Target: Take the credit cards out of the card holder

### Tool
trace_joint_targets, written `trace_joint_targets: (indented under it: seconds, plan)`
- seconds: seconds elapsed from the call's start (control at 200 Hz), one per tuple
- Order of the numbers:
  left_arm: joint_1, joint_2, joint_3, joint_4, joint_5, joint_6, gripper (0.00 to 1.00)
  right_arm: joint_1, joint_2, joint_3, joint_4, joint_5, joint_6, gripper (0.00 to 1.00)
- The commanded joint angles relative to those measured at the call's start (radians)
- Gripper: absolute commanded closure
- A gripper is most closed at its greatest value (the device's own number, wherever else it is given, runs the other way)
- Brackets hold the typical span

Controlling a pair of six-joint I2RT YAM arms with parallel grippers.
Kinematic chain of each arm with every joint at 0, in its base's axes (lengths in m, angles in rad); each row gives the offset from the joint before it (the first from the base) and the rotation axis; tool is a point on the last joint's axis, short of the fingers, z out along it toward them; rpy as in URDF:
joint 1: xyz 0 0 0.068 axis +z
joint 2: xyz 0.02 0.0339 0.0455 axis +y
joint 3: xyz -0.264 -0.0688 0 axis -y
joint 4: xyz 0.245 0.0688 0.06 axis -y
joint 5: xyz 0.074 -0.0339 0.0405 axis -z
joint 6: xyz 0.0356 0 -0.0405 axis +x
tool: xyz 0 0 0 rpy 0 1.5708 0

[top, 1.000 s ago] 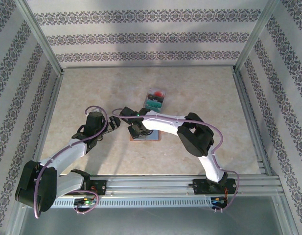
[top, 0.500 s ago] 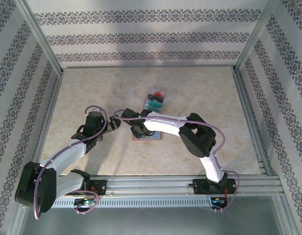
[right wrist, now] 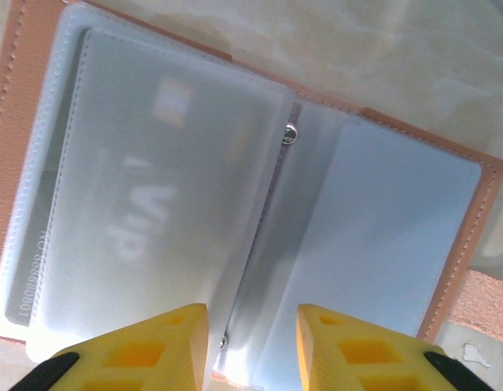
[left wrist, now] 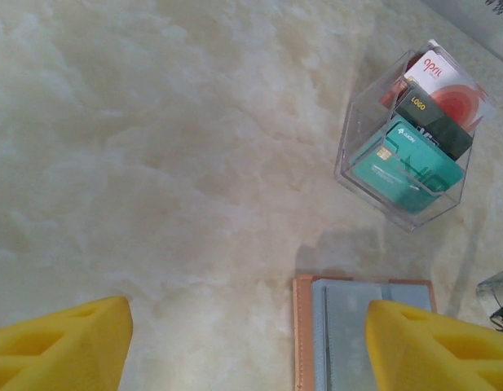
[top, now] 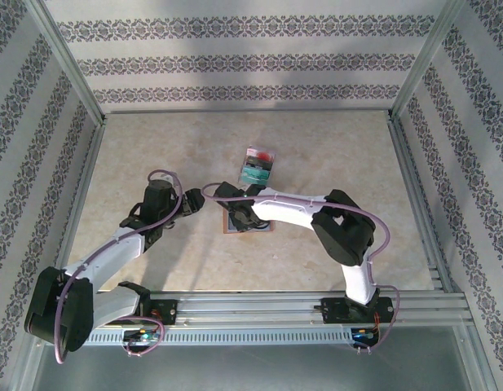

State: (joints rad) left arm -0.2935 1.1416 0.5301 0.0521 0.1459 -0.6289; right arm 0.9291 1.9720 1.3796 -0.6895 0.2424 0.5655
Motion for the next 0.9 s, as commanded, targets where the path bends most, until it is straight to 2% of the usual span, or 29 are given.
trace_joint_targets:
  seconds: [0.0,0.23,0.42,0.475,0.505,0.894]
  plan:
    - [-0.009,0.02,0.01,0.027,-0.011,-0.01,0.24,0.008,-0.048,-0.011,0.05,-0.029,0.025,0.59]
    - [-0.009,0.042,0.002,0.006,-0.046,-0.045,0.14,0.023,-0.025,0.016,0.065,-0.046,0.028,0.48]
    - [-0.009,0.04,0.005,-0.001,-0.055,-0.045,0.14,0.023,0.02,0.041,0.067,-0.065,0.018,0.42]
    - [-0.01,0.041,0.007,-0.002,-0.055,-0.043,0.13,0.023,0.033,0.05,0.066,-0.075,0.014,0.31]
    - [-0.01,0.041,0.008,-0.003,-0.055,-0.041,0.13,0.024,0.038,0.052,0.067,-0.08,0.012,0.29]
    - [-0.008,0.046,0.012,-0.006,-0.059,-0.037,0.13,0.001,0.047,0.004,0.091,-0.11,0.008,0.35]
